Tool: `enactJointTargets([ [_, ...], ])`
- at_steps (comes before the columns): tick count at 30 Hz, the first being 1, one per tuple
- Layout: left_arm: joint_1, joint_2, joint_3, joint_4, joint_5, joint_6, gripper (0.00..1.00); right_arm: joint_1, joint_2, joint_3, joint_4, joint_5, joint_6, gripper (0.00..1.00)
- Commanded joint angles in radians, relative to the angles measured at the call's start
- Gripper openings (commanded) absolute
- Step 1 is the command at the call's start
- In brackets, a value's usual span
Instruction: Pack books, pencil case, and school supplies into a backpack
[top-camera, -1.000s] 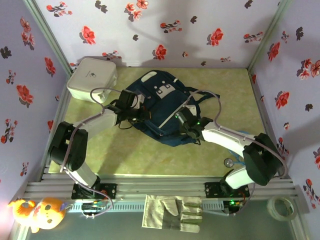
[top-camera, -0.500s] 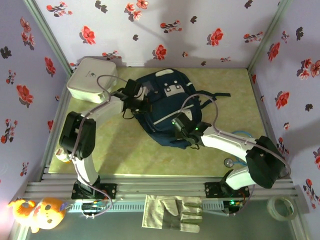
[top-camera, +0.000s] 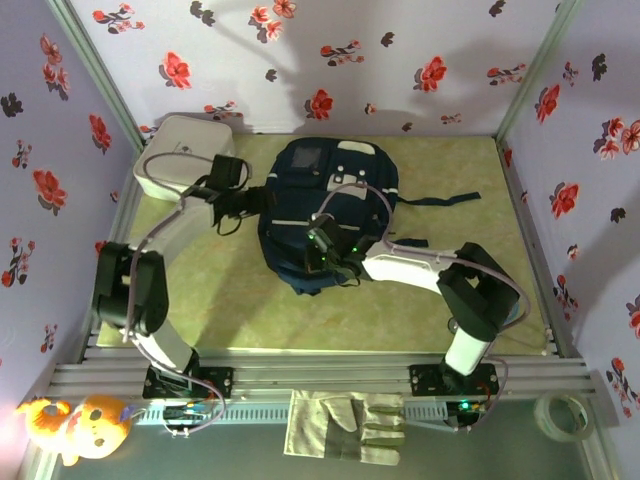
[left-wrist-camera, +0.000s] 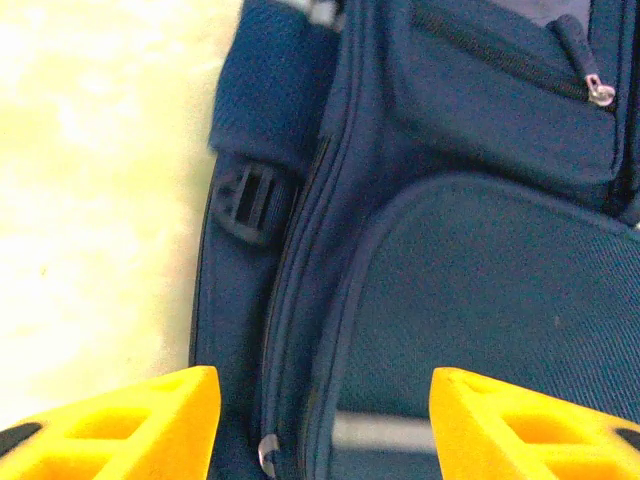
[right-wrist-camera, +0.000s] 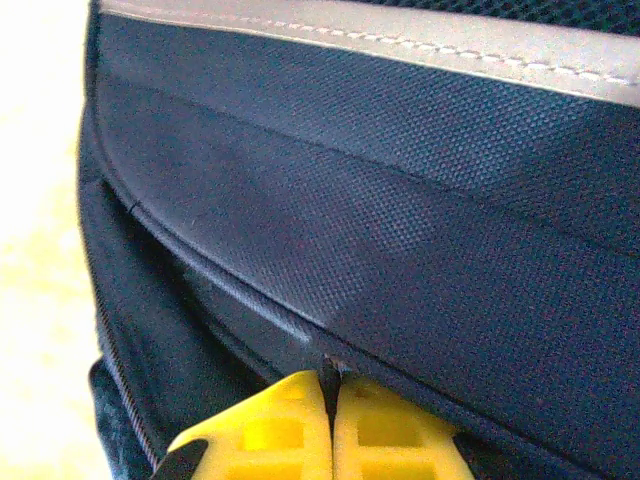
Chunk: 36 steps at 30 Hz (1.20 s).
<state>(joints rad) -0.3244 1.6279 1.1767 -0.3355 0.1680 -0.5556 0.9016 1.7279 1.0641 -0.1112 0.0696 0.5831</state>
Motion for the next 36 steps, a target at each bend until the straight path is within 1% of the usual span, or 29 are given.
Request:
enactJointTargets([
  [1,0.004,-0.064,-0.090,0.087,0.068,-0.112,0.58,0.006,0.015,0.067,0.084,-0.043,-0.030,0.00],
  [4,0.004,-0.081,-0.163,0.180,0.161,-0.208,0.57,0.004,0.016,0.081,0.097,-0.059,-0.031,0.00],
  [7,0.004,-0.090,-0.243,0.310,0.224,-0.325,0.55,0.005,0.011,0.085,0.116,-0.075,-0.028,0.00],
  [10,0.003,-0.100,-0.305,0.403,0.230,-0.406,0.53,0.004,0.006,0.083,0.125,-0.086,-0.024,0.00],
  [13,0.003,-0.095,-0.335,0.445,0.214,-0.448,0.50,0.005,0.003,0.080,0.128,-0.089,-0.018,0.00],
  [15,0.003,-0.076,-0.344,0.470,0.215,-0.473,0.48,0.005,0.000,0.079,0.133,-0.093,-0.016,0.00],
  [17,0.003,-0.058,-0.354,0.506,0.223,-0.496,0.42,0.004,-0.001,0.079,0.132,-0.096,-0.014,0.00],
  [18,0.004,-0.052,-0.356,0.523,0.226,-0.504,0.40,0.004,-0.004,0.077,0.132,-0.096,-0.012,0.00],
  [22,0.003,-0.041,-0.343,0.533,0.225,-0.501,0.20,0.004,-0.013,0.062,0.119,-0.070,-0.013,0.00],
  [24,0.005,-0.035,-0.333,0.523,0.222,-0.490,0.13,-0.001,-0.023,0.050,0.102,-0.058,-0.019,0.00],
  [26,0.006,-0.030,-0.327,0.518,0.223,-0.480,0.03,-0.012,-0.039,0.029,0.080,-0.042,-0.025,0.00],
  [27,0.007,-0.029,-0.325,0.517,0.222,-0.474,0.00,-0.021,-0.051,0.014,0.069,-0.033,-0.030,0.00],
  [29,0.012,-0.033,-0.325,0.514,0.224,-0.461,0.00,-0.031,-0.084,-0.017,0.040,-0.006,-0.045,0.00],
  [36,0.040,-0.074,-0.319,0.461,0.226,-0.413,0.00,-0.053,-0.207,-0.121,-0.114,0.160,-0.122,0.00],
])
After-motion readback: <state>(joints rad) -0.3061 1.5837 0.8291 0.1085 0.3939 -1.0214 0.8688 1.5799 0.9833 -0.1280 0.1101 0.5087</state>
